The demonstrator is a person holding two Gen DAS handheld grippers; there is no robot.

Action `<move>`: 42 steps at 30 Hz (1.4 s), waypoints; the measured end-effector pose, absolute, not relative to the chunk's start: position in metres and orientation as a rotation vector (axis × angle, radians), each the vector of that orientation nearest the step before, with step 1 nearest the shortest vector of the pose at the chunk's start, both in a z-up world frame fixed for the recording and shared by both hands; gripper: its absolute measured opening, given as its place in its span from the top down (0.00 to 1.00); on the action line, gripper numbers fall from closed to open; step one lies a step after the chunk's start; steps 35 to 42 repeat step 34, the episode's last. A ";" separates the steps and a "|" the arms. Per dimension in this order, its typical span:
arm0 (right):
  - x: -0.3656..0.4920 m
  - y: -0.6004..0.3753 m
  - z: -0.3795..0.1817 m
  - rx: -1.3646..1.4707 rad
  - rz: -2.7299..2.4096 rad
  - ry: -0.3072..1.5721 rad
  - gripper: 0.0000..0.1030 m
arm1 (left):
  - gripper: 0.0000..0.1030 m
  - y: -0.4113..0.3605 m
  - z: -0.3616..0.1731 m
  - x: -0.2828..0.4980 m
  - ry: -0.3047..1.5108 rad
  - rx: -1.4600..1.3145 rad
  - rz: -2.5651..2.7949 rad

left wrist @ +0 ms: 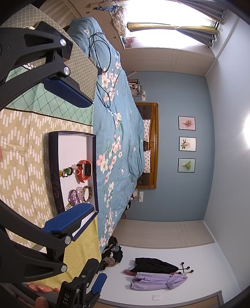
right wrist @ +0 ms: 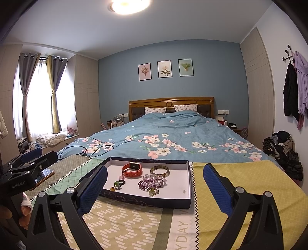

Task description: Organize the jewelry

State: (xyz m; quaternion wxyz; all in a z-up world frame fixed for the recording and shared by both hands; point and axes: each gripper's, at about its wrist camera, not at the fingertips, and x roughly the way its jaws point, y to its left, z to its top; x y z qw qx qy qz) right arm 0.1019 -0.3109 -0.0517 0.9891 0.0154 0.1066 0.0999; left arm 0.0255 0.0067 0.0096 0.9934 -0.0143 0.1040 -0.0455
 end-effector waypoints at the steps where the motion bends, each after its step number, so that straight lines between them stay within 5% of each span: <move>1: 0.102 -0.311 -0.051 0.031 0.201 0.214 0.07 | 0.05 0.007 0.010 0.026 0.208 -0.029 -0.092; 25: 0.105 -0.314 -0.053 0.036 0.201 0.230 0.07 | 0.05 0.008 0.005 0.028 0.227 -0.039 -0.082; 34: 0.142 -0.351 -0.069 0.007 0.134 0.436 0.07 | 0.05 0.012 -0.004 0.049 0.326 -0.014 -0.073; 42: 0.142 -0.351 -0.069 0.007 0.134 0.436 0.07 | 0.05 0.012 -0.004 0.049 0.326 -0.014 -0.073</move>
